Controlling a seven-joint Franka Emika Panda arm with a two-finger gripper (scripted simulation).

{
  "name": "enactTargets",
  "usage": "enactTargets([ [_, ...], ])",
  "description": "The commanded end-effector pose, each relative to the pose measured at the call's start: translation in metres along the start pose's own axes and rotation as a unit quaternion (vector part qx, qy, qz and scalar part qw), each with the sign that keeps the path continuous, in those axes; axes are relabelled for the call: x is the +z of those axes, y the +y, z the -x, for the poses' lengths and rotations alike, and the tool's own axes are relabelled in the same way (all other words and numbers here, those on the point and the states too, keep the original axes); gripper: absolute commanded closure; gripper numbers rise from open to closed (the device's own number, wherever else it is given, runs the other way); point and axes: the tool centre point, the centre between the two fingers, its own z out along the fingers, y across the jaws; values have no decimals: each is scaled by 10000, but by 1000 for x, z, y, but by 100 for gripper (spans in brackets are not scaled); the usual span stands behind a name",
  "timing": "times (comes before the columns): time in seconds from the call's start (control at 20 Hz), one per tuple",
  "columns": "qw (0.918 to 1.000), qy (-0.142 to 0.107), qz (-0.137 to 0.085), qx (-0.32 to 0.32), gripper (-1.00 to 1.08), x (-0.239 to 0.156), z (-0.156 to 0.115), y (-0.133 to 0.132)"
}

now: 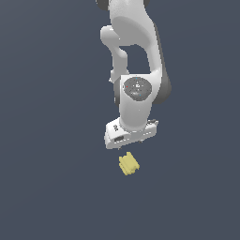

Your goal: Pick up the object and move it to a goal position.

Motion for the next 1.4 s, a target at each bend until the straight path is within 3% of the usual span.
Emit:
enactTargets([
  [0.0,9996,-9,-1,-274,-92,11,-12,4],
  [0.6,9942,-27,-17,-1073,-92,46,-43,15],
  [1.05,9933,-32,-21,-1152,-92,53,-45,16],
  [1.35,9932,-31,-20,-1161,-92,76,-45,16],
])
